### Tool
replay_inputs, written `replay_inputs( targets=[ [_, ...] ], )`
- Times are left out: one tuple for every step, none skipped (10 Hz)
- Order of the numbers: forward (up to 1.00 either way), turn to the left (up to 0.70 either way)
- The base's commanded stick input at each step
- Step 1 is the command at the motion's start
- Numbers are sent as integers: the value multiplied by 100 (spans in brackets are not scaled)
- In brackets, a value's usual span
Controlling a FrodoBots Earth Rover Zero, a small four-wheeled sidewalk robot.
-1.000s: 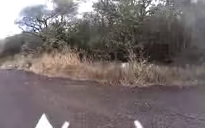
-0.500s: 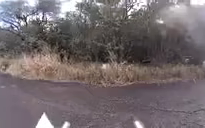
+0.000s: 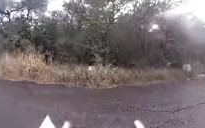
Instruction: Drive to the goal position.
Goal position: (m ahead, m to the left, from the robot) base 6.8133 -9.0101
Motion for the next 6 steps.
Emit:
replay_inputs(
  targets=[
    [0, -50],
    [0, -50],
    [0, -50],
    [0, -50],
    [0, -50],
    [0, -50]
  ],
)
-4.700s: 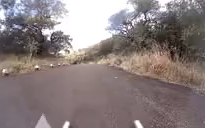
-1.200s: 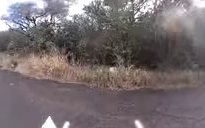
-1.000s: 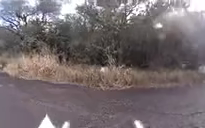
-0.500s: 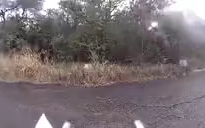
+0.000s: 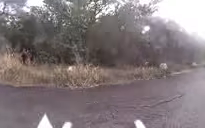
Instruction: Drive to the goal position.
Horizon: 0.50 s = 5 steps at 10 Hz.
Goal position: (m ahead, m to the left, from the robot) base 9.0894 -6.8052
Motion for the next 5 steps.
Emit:
replay_inputs(
  targets=[
    [0, -50],
    [0, -50],
    [0, -50],
    [0, -50],
    [0, -50]
  ],
)
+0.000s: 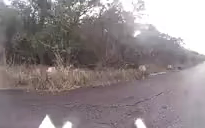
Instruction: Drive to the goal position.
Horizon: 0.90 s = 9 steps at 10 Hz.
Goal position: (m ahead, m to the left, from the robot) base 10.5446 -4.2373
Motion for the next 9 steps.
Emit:
replay_inputs(
  targets=[
    [0, -50],
    [0, -50],
    [0, -50],
    [0, -50],
    [0, -50],
    [0, -50],
    [0, -50],
    [0, -50],
    [0, -50]
  ],
)
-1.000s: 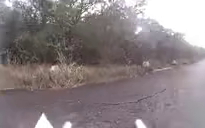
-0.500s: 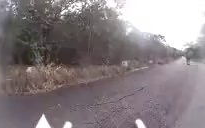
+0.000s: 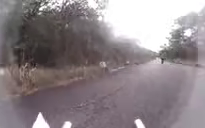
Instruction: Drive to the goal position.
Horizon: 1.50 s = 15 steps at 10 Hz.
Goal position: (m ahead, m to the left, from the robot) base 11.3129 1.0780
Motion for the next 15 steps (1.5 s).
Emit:
replay_inputs(
  targets=[
    [0, -50],
    [0, -50],
    [0, -50],
    [0, -48],
    [0, -21],
    [0, -6],
    [0, 0],
    [0, 0],
    [0, 0],
    [0, 0],
    [0, 0],
    [0, 0],
    [0, 0],
    [0, 0],
    [0, 0]
  ],
)
